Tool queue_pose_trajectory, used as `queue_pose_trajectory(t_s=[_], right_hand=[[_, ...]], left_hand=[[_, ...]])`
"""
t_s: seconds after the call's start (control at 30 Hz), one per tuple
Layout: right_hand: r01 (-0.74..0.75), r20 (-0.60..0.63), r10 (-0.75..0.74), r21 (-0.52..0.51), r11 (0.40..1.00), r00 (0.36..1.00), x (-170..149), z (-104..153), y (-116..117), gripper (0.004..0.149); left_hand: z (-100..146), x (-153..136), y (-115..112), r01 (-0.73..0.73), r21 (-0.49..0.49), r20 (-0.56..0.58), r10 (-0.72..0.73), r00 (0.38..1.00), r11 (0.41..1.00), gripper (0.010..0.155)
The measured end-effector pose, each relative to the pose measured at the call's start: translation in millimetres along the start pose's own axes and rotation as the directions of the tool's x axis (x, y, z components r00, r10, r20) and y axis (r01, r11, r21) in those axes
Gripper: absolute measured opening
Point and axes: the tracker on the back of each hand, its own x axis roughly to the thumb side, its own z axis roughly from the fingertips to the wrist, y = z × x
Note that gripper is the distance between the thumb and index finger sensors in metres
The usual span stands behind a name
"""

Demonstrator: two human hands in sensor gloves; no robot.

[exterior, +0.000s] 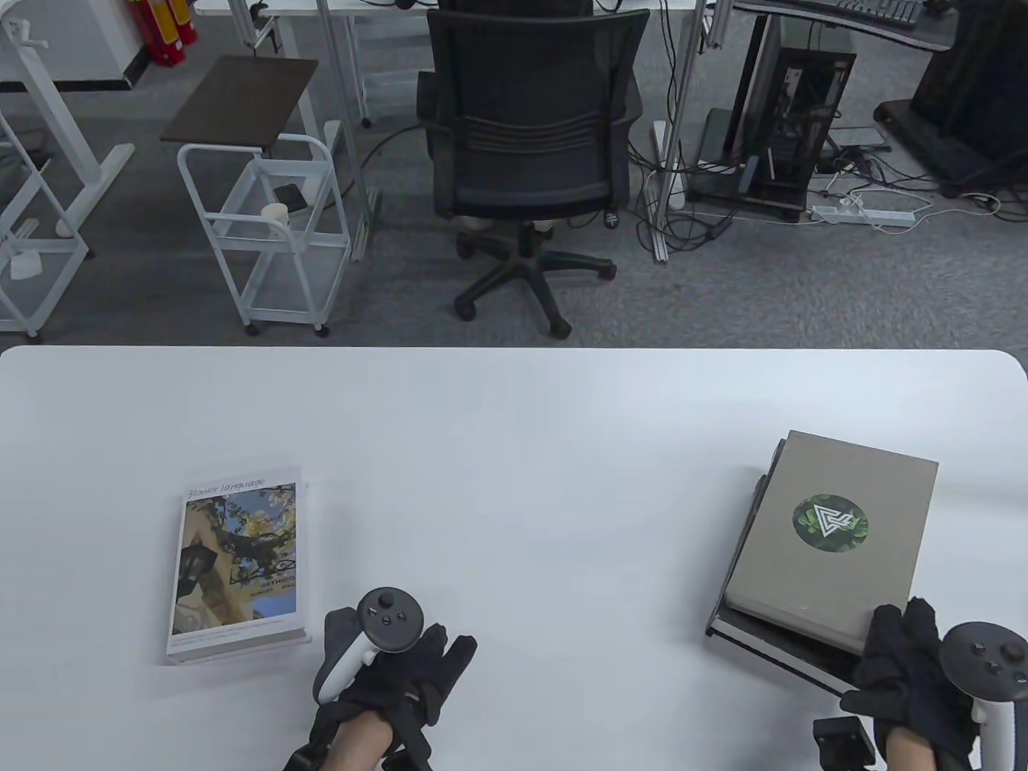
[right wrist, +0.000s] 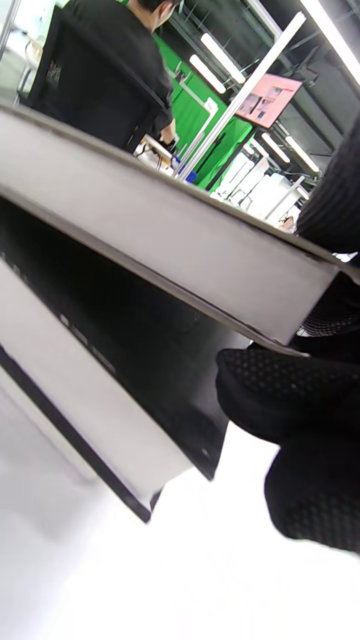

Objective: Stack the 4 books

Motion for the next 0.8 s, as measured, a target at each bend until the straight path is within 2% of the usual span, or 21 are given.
queue_pose_trajectory(t_s=[0.47, 0.57, 0.63, 0.8], right_hand=[[-0.055, -0.009, 0.055, -0.013, 0.998, 0.998, -4.1, -4.1, 6.4, 0.060], [-0.170, -0.014, 0.170, -0.068, 0.983, 0.985, -0.3, 0.5, 4.0, 0.062], [-0.243, -0.012, 0.244, -0.148, 0.959, 0.970, 5.8, 7.2, 1.7, 0.065], [-0.313, 0.100, 0.357, -0.306, 0.899, 0.929, 36.0, 31.3, 2.1, 0.067]], left_hand=[[-0.4, 0.9, -0.8, 0.011, -0.004, 0.004, -0.011, 1.000, 1.000, 0.082], [-0.4, 1.0, -0.9, 0.010, -0.007, 0.005, -0.010, 1.000, 1.000, 0.082], [-0.3, 1.1, -1.0, 0.010, -0.007, 0.006, -0.009, 1.000, 1.000, 0.082], [-0.2, 1.5, -1.5, 0.010, -0.009, 0.006, -0.010, 1.000, 1.000, 0.082]])
